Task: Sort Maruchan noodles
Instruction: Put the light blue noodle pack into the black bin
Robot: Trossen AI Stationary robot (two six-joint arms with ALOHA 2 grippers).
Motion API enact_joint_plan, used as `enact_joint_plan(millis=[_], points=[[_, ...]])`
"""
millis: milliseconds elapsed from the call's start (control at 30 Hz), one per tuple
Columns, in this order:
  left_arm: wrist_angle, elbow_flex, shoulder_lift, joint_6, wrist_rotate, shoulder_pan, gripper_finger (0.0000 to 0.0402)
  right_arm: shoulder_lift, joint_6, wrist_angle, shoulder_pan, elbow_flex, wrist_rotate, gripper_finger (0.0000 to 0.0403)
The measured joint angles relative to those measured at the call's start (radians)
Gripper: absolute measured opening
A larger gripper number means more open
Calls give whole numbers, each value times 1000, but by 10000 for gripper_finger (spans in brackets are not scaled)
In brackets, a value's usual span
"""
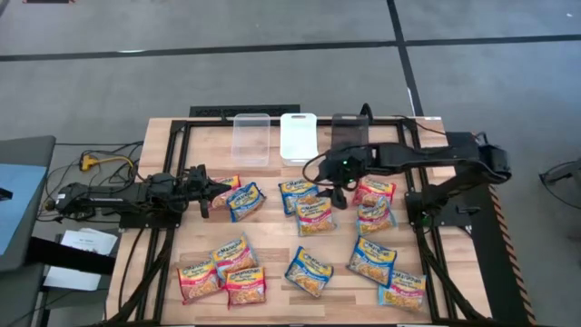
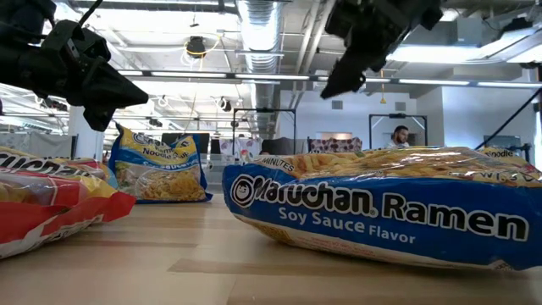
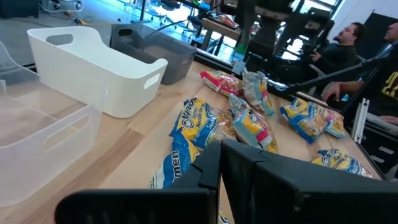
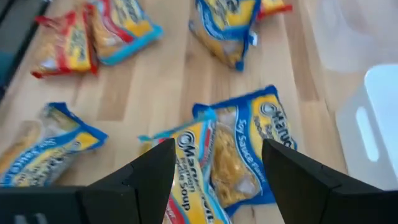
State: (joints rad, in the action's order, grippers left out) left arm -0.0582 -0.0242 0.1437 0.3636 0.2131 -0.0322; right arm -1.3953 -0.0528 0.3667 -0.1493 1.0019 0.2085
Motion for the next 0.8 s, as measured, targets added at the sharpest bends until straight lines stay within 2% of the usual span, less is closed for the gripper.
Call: enact_joint_plan(millis=[433, 800], points=[[0, 0, 0, 0, 0, 0, 0, -167, 18, 9, 0, 0, -2, 265], [0, 0, 0, 0, -1, 0, 0, -247, 48, 14, 33, 0, -2, 265]])
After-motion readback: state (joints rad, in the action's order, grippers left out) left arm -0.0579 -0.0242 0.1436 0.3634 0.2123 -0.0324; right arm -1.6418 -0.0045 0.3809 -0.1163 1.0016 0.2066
